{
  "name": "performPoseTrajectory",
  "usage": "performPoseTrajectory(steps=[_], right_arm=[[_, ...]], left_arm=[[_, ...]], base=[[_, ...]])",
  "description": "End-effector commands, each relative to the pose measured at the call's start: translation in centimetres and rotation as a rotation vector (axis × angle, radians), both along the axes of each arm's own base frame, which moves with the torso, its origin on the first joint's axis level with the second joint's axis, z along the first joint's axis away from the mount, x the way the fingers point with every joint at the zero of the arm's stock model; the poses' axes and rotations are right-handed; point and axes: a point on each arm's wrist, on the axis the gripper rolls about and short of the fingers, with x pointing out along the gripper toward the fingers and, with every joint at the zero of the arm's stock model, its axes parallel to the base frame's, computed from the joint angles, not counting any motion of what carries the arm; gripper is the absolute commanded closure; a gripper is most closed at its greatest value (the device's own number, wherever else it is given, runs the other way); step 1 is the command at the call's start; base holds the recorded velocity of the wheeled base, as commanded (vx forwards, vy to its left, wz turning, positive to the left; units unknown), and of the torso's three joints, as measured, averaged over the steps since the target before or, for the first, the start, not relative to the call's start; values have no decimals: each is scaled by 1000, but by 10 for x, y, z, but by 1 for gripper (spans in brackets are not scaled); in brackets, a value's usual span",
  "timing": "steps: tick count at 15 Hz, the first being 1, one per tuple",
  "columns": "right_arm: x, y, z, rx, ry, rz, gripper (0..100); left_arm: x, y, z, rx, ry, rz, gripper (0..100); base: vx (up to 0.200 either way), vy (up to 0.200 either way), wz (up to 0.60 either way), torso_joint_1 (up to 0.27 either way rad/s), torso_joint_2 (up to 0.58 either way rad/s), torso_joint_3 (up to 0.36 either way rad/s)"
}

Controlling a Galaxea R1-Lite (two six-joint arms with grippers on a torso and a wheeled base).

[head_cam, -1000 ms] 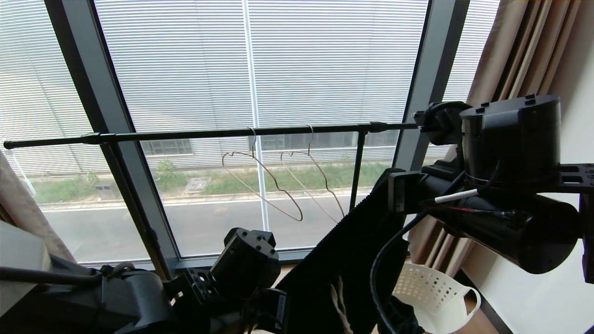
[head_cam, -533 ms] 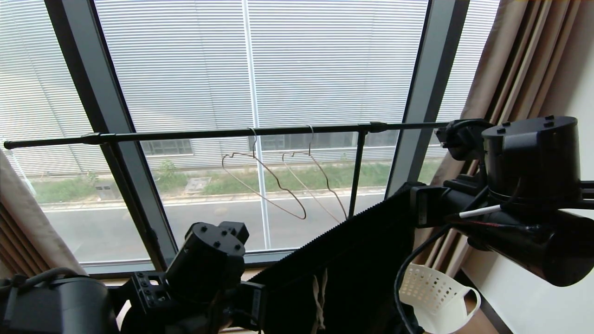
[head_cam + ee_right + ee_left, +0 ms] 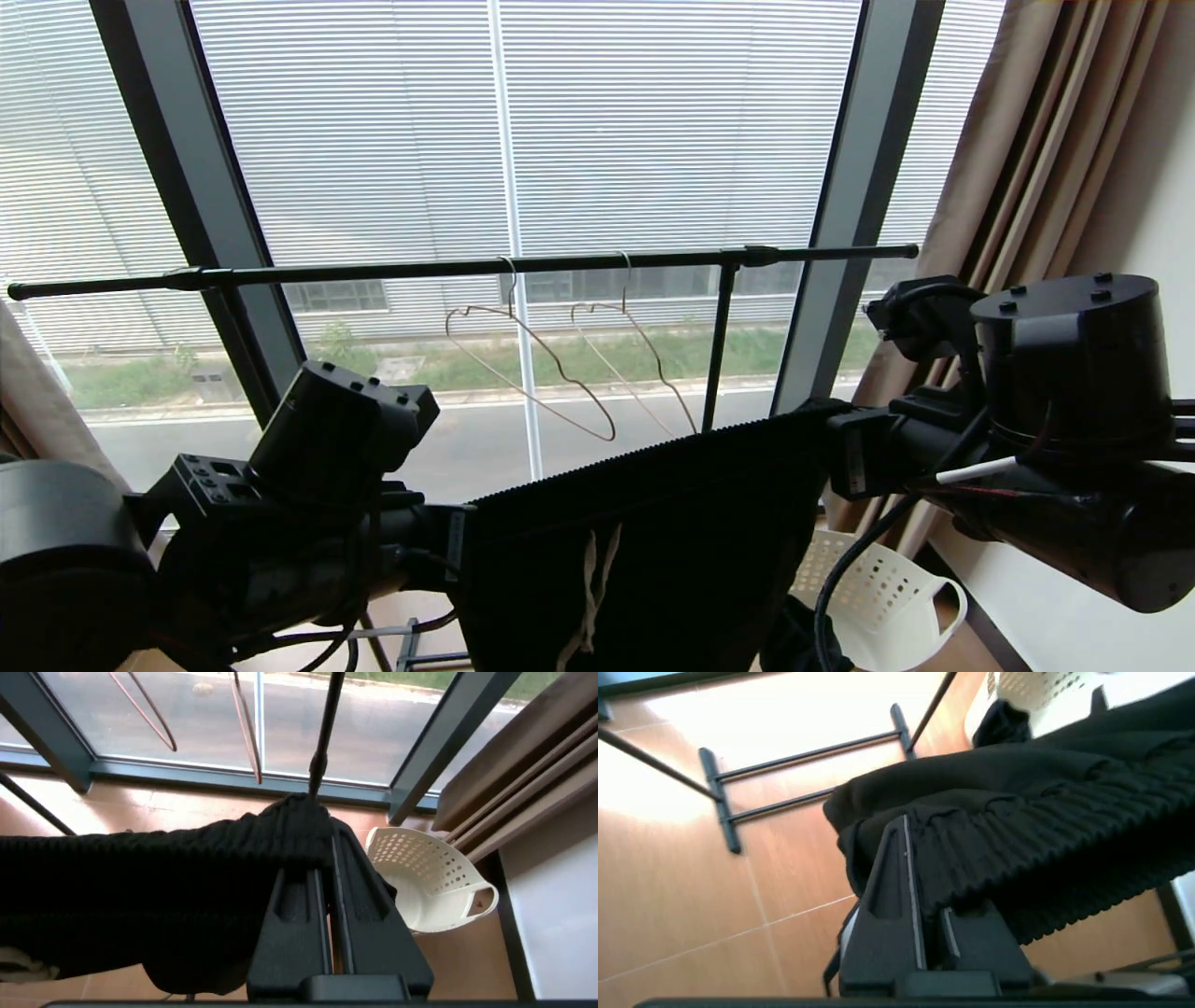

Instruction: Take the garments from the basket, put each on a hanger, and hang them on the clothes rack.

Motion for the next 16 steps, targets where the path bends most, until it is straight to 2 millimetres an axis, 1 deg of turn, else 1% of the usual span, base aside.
performPoseTrajectory(steps=[1,3,5,7,9,10,12,13,14,16], right_arm=[[-1,-1,1,2,-4,1,100],[-3,1,2,4,-5,13,100],[-4,2,4,9,-10,19,100],[-7,8,3,19,-1,64,100],[-9,12,2,37,20,128,100],[-13,17,0,35,29,157,100],[-18,21,-3,14,39,188,100],[-27,24,-9,-23,50,235,100],[-33,26,-14,-55,60,270,100],[-45,31,-24,-106,81,337,100]], left_arm=[[5,1,14,-6,-21,-1,100],[6,4,21,51,-2,-28,100],[9,10,42,80,-4,-43,100],[12,12,58,52,23,-67,100],[18,16,63,25,22,-70,100],[22,17,63,27,22,-68,100],[35,16,65,22,15,-50,100],[46,14,69,-5,10,-54,100],[53,11,75,-28,-5,-63,100],[68,1,80,-37,-27,-76,100]], base=[[0,0,0,0,0,0],[0,0,0,0,0,0],[0,0,0,0,0,0],[0,0,0,0,0,0],[0,0,0,0,0,0],[0,0,0,0,0,0],[0,0,0,0,0,0],[0,0,0,0,0,0],[0,0,0,0,0,0],[0,0,0,0,0,0]])
